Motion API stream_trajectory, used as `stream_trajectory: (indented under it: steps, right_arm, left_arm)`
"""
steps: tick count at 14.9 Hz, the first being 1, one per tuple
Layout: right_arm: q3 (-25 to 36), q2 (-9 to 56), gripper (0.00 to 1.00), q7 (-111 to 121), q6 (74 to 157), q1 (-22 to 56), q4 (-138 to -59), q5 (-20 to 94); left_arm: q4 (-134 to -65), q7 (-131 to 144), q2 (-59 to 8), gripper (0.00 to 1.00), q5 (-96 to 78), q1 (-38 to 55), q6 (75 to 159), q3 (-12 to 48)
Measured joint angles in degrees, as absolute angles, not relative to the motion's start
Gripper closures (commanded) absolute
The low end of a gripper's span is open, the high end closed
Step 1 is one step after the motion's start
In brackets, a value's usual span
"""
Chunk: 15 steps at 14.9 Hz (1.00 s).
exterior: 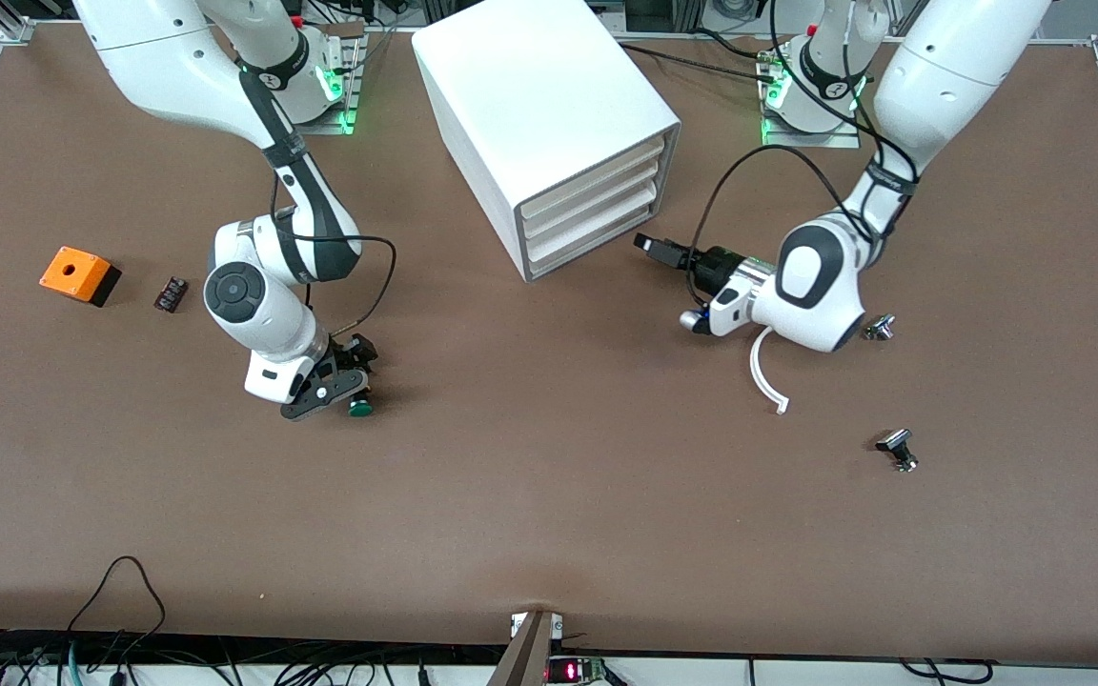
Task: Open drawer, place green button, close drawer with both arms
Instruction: 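Pull the drawer open with the left gripper while the right gripper grasps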
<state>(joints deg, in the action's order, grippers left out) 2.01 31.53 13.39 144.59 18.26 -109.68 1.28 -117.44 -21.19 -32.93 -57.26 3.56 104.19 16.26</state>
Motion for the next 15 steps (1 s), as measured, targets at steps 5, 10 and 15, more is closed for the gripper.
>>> stream_trajectory:
  steps: [5,10,15]
  right_arm:
    - [2.0,34.1,0.00,13.3,146.8,18.3,-109.7,2.5]
    - [1.6,34.6,0.18,11.6,147.0,18.3,-109.7,3.4]
    - [1.6,35.2,0.52,11.5,148.0,18.2,-109.7,3.4]
  left_arm:
    - [-121.6,-26.8,-35.4,0.43,-66.6,11.9,112.4,16.5]
    - [-121.2,-27.1,-35.0,1.00,-68.4,13.3,112.7,16.5]
    - [-119.4,-27.6,-33.7,1.00,-67.6,12.6,111.5,10.6]
